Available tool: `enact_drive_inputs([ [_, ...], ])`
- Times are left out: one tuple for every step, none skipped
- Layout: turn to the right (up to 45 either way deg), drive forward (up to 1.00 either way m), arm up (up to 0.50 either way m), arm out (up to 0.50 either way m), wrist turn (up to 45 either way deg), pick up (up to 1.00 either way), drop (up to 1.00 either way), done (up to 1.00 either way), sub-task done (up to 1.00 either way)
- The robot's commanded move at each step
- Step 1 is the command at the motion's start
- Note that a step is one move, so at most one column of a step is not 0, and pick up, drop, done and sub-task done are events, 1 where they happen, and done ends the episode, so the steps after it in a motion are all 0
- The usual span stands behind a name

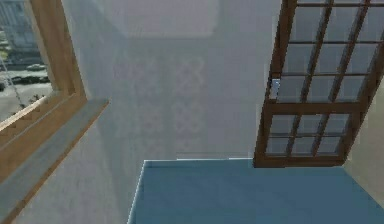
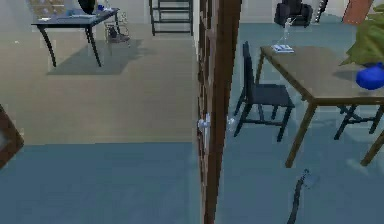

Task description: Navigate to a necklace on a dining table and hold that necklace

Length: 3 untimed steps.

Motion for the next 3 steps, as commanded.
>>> enact_drive_inputs([
  [45.0,0.0,0.0,0.0,0.0,0.0,0.0,0.0,0.0],
  [3.0,0.0,0.0,0.0,0.0,0.0,0.0,0.0,0.0],
  [0.0,0.55,0.0,0.0,0.0,0.0,0.0,0.0,0.0],
])
